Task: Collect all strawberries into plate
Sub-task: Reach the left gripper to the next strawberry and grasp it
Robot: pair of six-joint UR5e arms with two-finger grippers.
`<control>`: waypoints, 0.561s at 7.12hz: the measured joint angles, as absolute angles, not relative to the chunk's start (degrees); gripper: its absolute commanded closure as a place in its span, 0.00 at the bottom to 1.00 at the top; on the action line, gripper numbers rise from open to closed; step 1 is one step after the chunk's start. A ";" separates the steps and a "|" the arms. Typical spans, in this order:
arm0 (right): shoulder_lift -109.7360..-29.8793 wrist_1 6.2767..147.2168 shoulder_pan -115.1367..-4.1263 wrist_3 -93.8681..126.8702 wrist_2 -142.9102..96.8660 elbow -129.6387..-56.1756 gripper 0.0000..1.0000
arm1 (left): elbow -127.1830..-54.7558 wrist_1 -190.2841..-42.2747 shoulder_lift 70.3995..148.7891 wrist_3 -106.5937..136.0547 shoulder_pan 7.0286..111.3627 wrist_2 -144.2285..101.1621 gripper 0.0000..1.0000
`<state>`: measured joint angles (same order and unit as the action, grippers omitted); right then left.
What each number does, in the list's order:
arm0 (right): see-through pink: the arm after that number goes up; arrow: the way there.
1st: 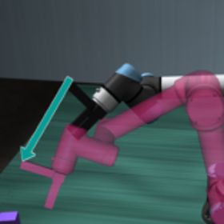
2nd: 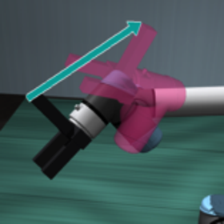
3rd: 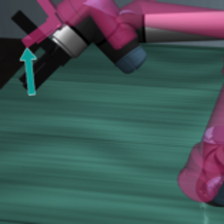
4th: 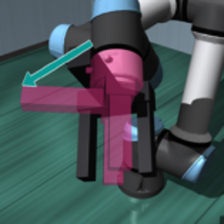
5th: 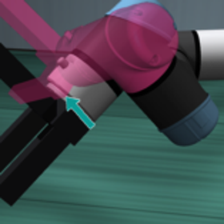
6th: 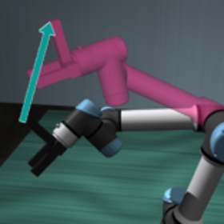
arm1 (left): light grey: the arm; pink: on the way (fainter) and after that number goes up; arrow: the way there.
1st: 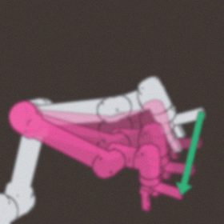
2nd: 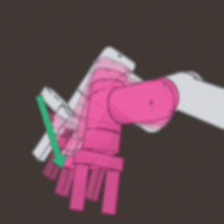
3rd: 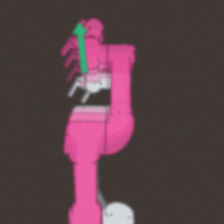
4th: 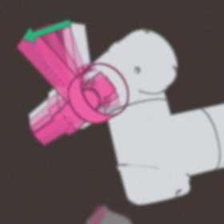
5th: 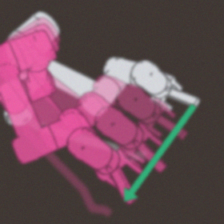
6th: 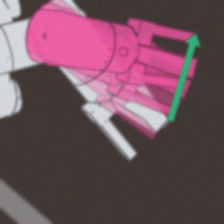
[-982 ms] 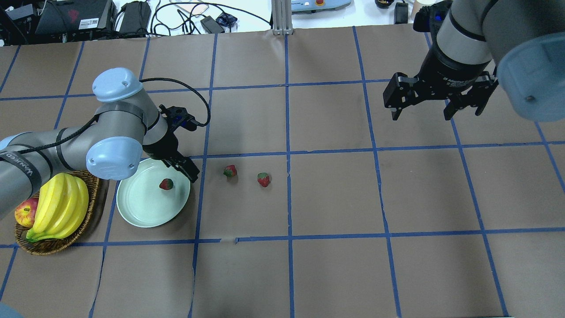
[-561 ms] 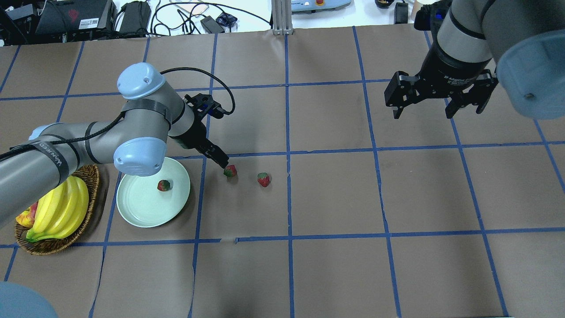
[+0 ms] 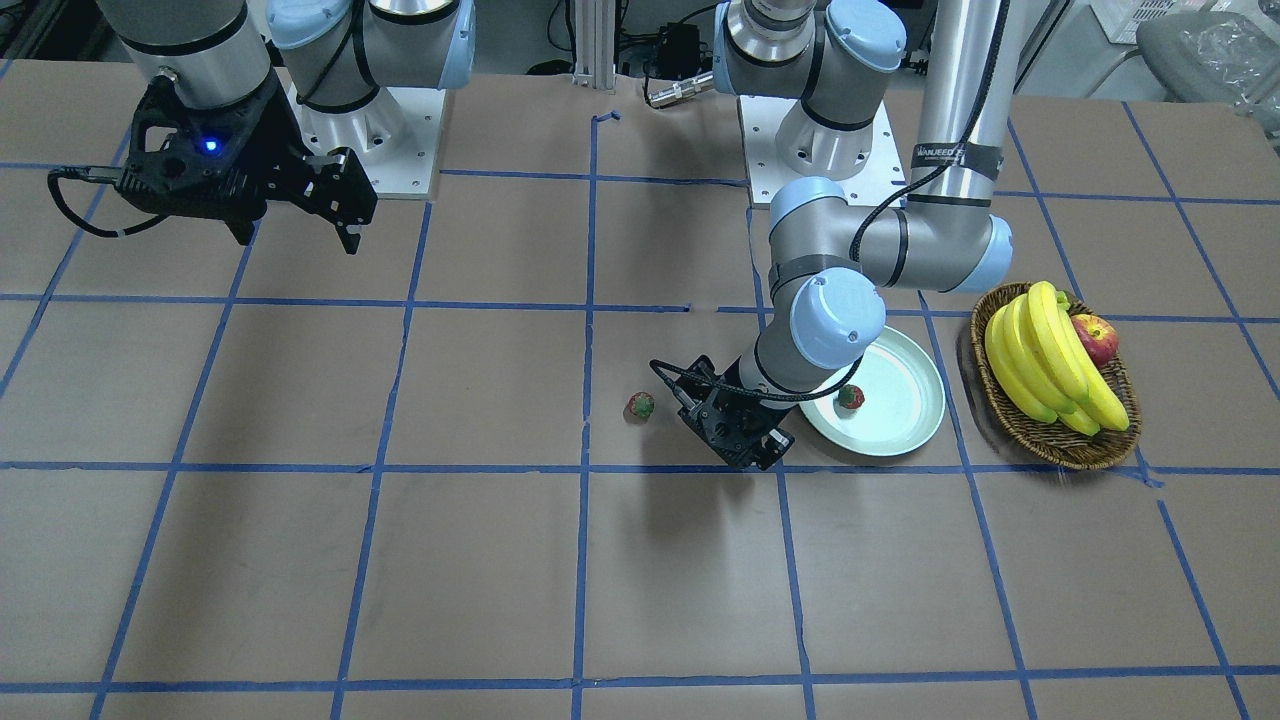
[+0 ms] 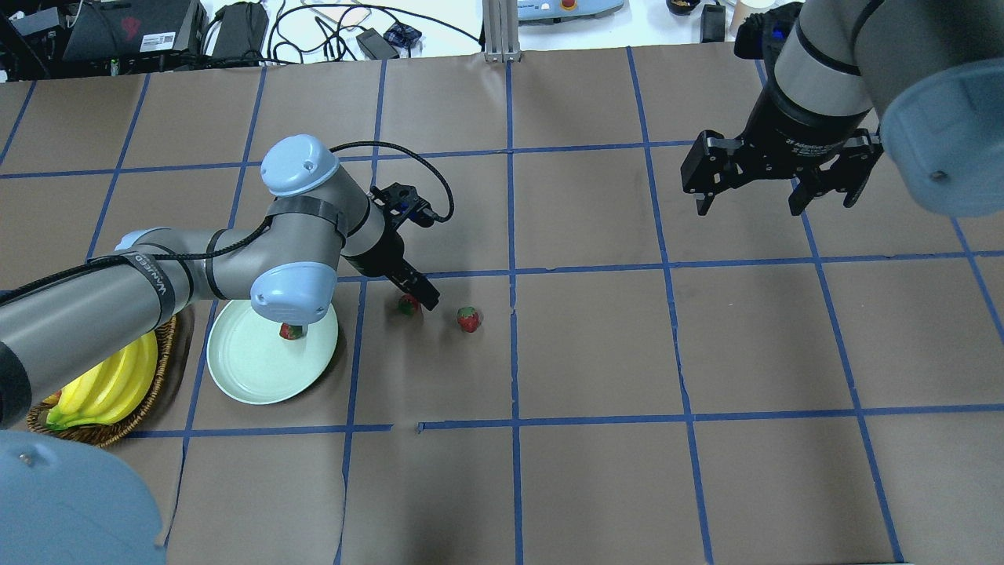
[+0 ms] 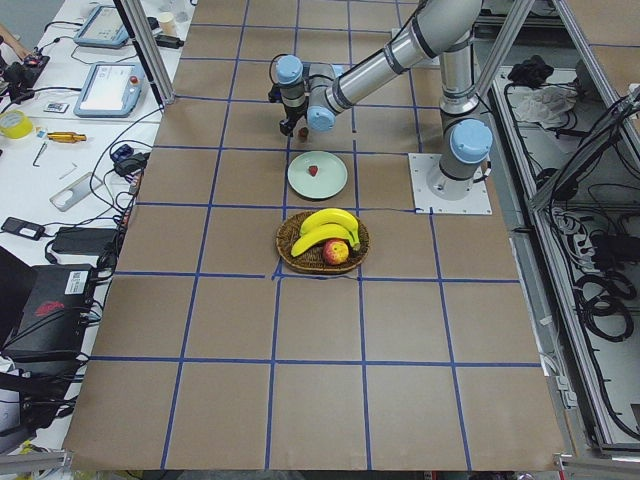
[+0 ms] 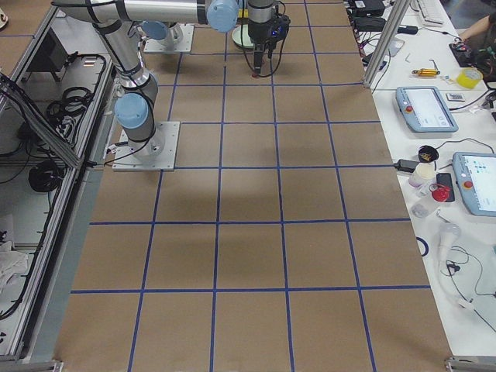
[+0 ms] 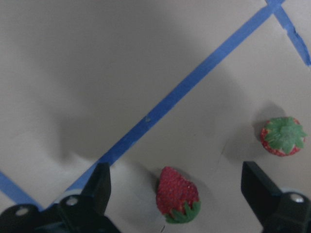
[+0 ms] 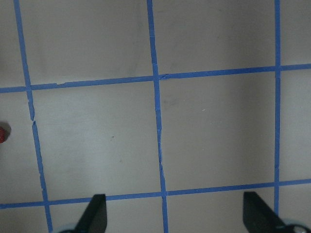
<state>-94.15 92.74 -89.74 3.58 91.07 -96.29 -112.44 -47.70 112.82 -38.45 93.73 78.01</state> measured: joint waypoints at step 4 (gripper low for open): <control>-94.37 92.64 -89.74 3.21 91.16 -96.36 0.00 | -112.97 -47.63 113.43 -39.66 94.58 81.21 0.94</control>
